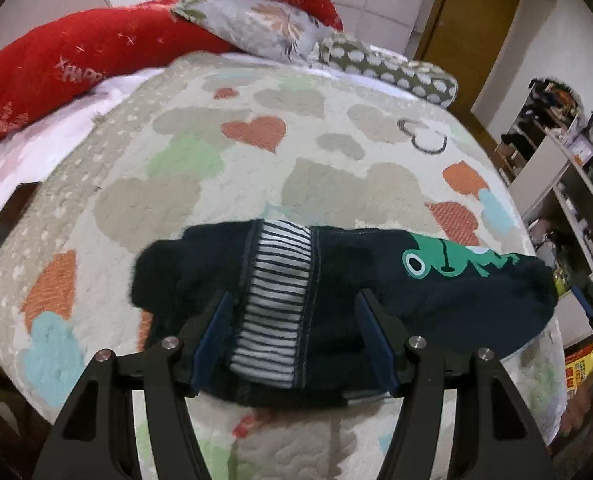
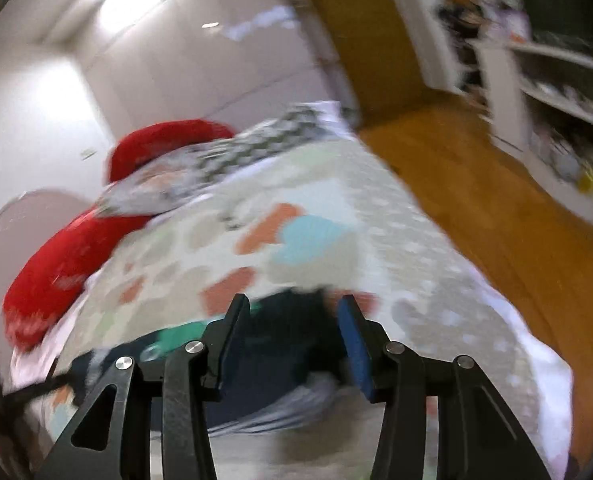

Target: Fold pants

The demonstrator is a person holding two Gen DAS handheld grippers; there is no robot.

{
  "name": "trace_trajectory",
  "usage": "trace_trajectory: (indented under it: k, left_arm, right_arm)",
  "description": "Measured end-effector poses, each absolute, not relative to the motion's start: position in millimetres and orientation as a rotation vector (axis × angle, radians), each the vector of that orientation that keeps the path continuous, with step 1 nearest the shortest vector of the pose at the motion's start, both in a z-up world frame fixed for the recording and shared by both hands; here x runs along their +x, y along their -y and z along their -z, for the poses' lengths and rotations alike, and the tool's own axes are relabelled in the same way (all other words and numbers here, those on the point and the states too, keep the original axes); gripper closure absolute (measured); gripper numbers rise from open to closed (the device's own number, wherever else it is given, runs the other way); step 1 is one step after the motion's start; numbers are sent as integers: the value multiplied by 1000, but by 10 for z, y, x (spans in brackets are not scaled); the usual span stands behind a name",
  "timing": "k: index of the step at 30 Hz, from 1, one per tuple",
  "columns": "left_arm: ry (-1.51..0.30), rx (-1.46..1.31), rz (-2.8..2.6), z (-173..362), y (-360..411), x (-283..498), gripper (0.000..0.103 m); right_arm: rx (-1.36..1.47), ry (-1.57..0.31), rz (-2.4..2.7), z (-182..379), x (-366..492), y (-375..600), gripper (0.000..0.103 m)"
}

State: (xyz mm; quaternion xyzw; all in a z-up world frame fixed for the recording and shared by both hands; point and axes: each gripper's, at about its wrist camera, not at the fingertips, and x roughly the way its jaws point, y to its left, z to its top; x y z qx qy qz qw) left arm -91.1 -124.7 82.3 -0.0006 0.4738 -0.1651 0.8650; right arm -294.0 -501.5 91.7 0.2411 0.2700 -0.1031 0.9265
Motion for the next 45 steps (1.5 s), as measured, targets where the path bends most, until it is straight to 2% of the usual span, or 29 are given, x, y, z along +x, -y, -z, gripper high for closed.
trace_trajectory:
  k: [7,10,15,20,25,29,36,41,45]
  left_arm:
    - [-1091,105,375,-390,1537,-1114,39]
    - [-1082,188,353,-279,1615,-1176,35]
    - [-1114,173,350,-407,1604,-1178,33]
    - [-1046,143,469,-779,1717,-1197,33]
    - [-1073,188,640,-976,2359,-1097,33]
    - [-1107,261,802,-1006,3191,-1016,33]
    - [-1283,322,1000,-665,4428,-831,33]
    - [-1358,406,1058,-358,4832,-820,29]
    - [-1372,461,1082,-227,4950,-864,31]
  right_arm:
    - [282,-755,48,-469,-2521,4169,53]
    - [342,-836,61,-239,-2506,4227,53]
    - [430,-803,41,-255,-2663,4395,53]
    - [504,-669,115,-451,-3049,4640,51]
    - [590,-604,208,-507,-3301,4922,44]
    - [653,-640,202,-395,-3306,5059,44]
    - [649,-675,139,-295,-3121,5099,44]
    - [659,-694,100,-207,-3015,5123,44]
    - [649,-685,93,-145,-2923,5128,44]
